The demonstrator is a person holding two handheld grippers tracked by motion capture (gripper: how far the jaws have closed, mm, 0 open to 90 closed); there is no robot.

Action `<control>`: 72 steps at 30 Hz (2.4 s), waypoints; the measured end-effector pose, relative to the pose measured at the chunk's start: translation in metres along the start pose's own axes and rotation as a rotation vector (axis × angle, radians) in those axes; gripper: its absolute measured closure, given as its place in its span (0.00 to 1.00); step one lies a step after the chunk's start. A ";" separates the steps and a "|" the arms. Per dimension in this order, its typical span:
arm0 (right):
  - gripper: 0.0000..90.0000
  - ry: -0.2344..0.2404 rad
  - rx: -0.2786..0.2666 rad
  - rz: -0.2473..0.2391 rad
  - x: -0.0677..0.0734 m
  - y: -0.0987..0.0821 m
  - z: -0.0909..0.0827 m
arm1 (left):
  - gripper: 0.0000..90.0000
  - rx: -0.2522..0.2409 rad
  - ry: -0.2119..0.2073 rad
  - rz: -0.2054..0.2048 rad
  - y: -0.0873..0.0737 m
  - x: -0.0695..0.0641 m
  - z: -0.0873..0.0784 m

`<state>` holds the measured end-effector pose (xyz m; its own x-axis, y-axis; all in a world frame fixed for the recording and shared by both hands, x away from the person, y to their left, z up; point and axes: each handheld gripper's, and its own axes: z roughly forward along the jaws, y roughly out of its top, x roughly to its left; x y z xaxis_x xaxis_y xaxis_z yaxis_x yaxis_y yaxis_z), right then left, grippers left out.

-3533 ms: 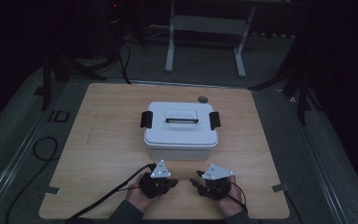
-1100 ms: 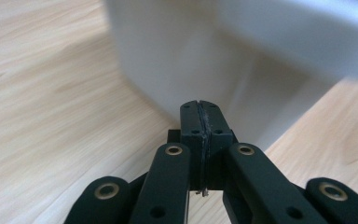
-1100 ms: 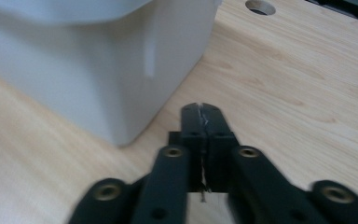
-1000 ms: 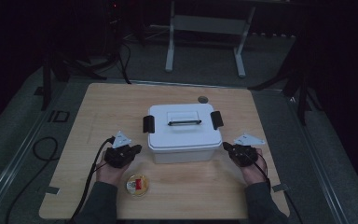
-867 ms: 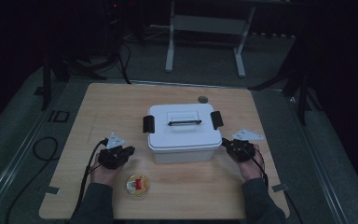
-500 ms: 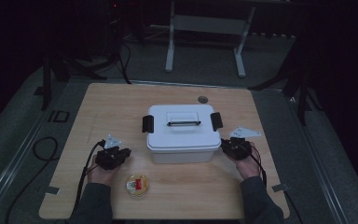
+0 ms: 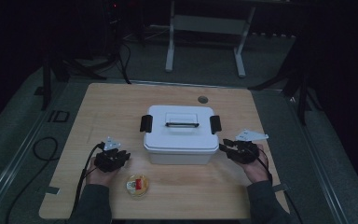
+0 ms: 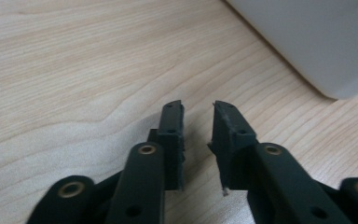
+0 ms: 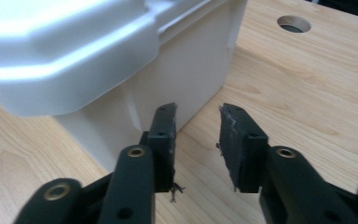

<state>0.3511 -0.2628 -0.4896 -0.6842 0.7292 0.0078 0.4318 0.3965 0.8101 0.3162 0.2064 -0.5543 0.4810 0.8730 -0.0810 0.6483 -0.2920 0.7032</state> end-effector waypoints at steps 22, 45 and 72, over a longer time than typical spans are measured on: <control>0.57 0.020 0.099 -0.120 -0.012 0.034 -0.045 | 0.58 -0.018 0.035 0.058 -0.002 -0.009 0.005; 0.46 -0.049 0.105 -0.232 -0.007 0.076 -0.077 | 0.37 -0.019 0.030 0.075 -0.002 -0.015 0.008; 0.49 0.023 0.225 -0.476 0.012 0.121 -0.051 | 0.29 -0.030 0.042 0.063 -0.004 -0.014 0.009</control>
<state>0.3648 -0.2344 -0.3615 -0.8469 0.4279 -0.3156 0.1837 0.7925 0.5815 0.3124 0.1916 -0.5625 0.4945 0.8692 -0.0064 0.5995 -0.3357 0.7266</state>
